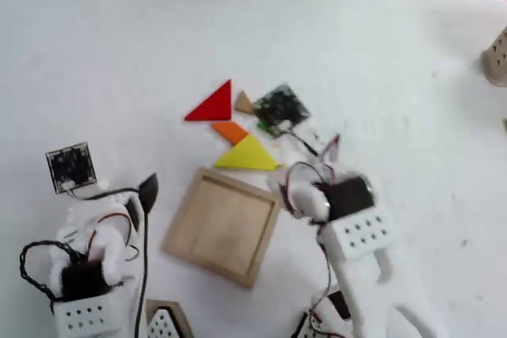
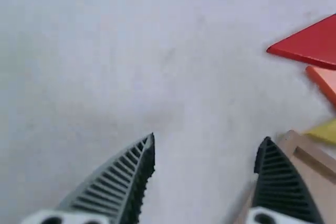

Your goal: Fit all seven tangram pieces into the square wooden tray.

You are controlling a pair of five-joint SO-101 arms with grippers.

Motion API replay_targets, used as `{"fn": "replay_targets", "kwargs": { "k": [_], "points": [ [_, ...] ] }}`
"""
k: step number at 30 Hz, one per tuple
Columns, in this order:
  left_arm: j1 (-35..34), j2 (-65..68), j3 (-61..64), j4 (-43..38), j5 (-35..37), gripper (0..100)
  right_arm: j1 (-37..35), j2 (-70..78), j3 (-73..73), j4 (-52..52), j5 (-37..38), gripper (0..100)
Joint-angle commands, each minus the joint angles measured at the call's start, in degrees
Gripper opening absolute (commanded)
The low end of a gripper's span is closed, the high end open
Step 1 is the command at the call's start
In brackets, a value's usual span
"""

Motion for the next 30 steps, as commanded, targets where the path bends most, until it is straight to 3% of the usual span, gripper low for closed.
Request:
{"fn": "replay_targets", "kwargs": {
  "k": [1, 8, 14, 24, 30],
  "points": [
    [-0.84, 14.73, -6.77, -4.13, -2.9, 31, -4.7, 9.19, -5.54, -3.74, -0.53, 14.3],
    [-4.97, 40.66, -15.03, -15.56, -3.69, 31, -5.85, 25.54, -10.99, -13.58, -0.44, 21.7],
    [-7.52, 54.55, -22.24, -17.58, -3.69, 31, -5.41, 39.69, -16.0, -18.15, -1.05, 24.4],
    [-7.25, 63.69, -26.9, -18.2, -3.69, 31, -6.11, 54.81, -30.95, -14.02, -3.16, 25.4],
    [-7.16, 63.87, -26.55, -19.16, -3.78, 31, -6.37, 60.09, -32.09, -13.49, -2.99, 25.3]
  ]
}}
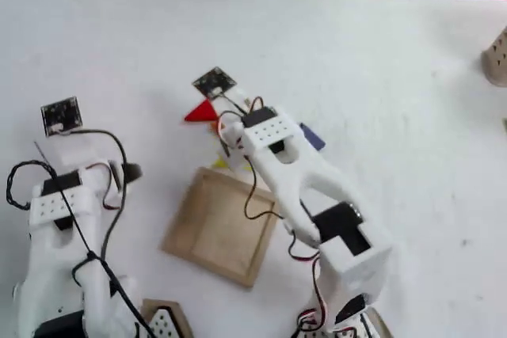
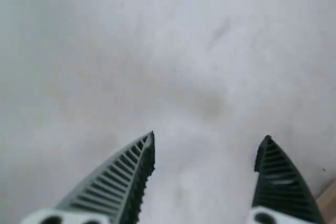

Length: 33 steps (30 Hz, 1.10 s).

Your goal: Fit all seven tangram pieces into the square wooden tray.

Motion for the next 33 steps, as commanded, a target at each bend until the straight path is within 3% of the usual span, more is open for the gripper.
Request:
{"fn": "replay_targets", "kwargs": {
  "k": [1, 9, 19, 27, 33],
  "points": [
    [-0.04, 0.13, -2.55, -1.32, -0.53, 31, -1.1, 0.92, -2.55, 0.48, -0.18, 25.3],
    [1.89, 0.22, -2.37, -1.23, -0.53, 31, -0.92, 1.98, -2.55, 0.66, 0.26, 25.3],
    [2.15, 0.22, -1.58, -1.67, -0.79, 31, -4.7, 2.07, -2.29, 5.93, 12.57, 25.3],
    [2.15, 0.22, -1.58, -1.67, -0.88, 31, -5.41, 2.68, -1.67, 7.43, 16.09, 25.0],
    [2.15, 0.22, -1.58, -1.76, -0.88, 31, -5.41, 2.95, -1.67, 7.16, 15.65, 7.3]
  ]
}}
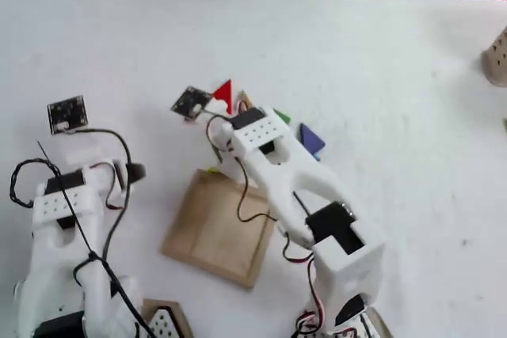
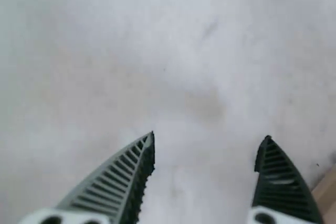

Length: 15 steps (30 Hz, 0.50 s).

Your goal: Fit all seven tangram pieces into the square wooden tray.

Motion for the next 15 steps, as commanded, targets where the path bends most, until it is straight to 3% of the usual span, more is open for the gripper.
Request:
{"fn": "replay_targets", "kwargs": {
  "k": [1, 12, 15],
  "points": [
    [0.57, 0.22, -1.58, -1.85, -0.53, 31, -1.63, 0.48, 0.62, 0.84, 0.7, 4.3],
    [0.57, 0.22, -1.23, -3.6, -0.53, 31, -0.31, -0.66, 0.88, 1.19, 0.26, 1.8],
    [0.57, 0.22, -1.23, -3.6, -0.44, 31, 0.48, -3.3, 0.88, 2.68, -4.48, 1.8]
  ]
}}
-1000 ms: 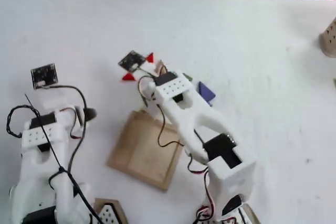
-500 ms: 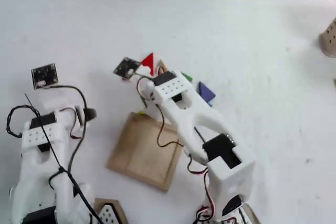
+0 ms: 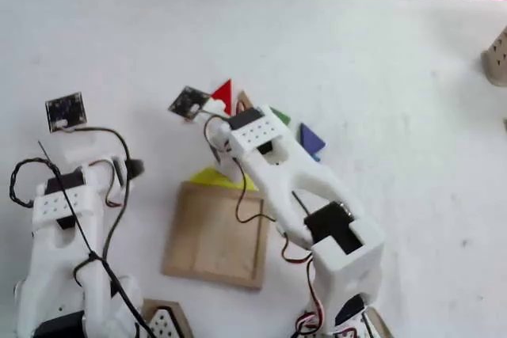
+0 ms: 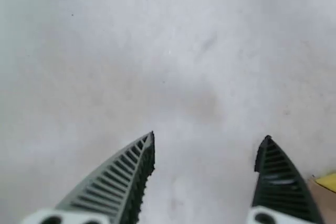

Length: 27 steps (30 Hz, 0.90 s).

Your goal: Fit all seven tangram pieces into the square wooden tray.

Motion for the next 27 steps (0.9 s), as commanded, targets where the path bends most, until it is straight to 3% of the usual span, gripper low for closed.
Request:
{"fn": "replay_targets", "kwargs": {
  "k": [1, 7, 16, 20, 24, 27],
  "points": [
    [0.57, 0.22, -1.23, -1.14, -0.44, 31, 0.66, -4.09, 0.35, 2.95, -4.48, 2.1],
    [0.57, 0.22, -1.23, -1.14, -0.44, 31, -3.12, -9.27, 2.64, 4.35, -12.4, 2.2],
    [3.56, 0.13, -1.14, -0.7, -0.62, 31, -11.12, -20.7, 14.24, 4.26, -11.34, 1.9],
    [10.24, -0.31, 1.14, -0.79, -4.04, 31, -1.98, -25.45, 16.18, 3.56, -12.48, 1.9],
    [12.97, -0.31, 1.23, 1.58, -8.26, 31, 11.82, -26.68, 16.44, 0.66, -24.62, 1.9],
    [14.9, -0.31, 1.05, 4.66, -8.62, 31, 16.57, -26.68, 16.62, 0.75, -26.64, 1.9]
  ]
}}
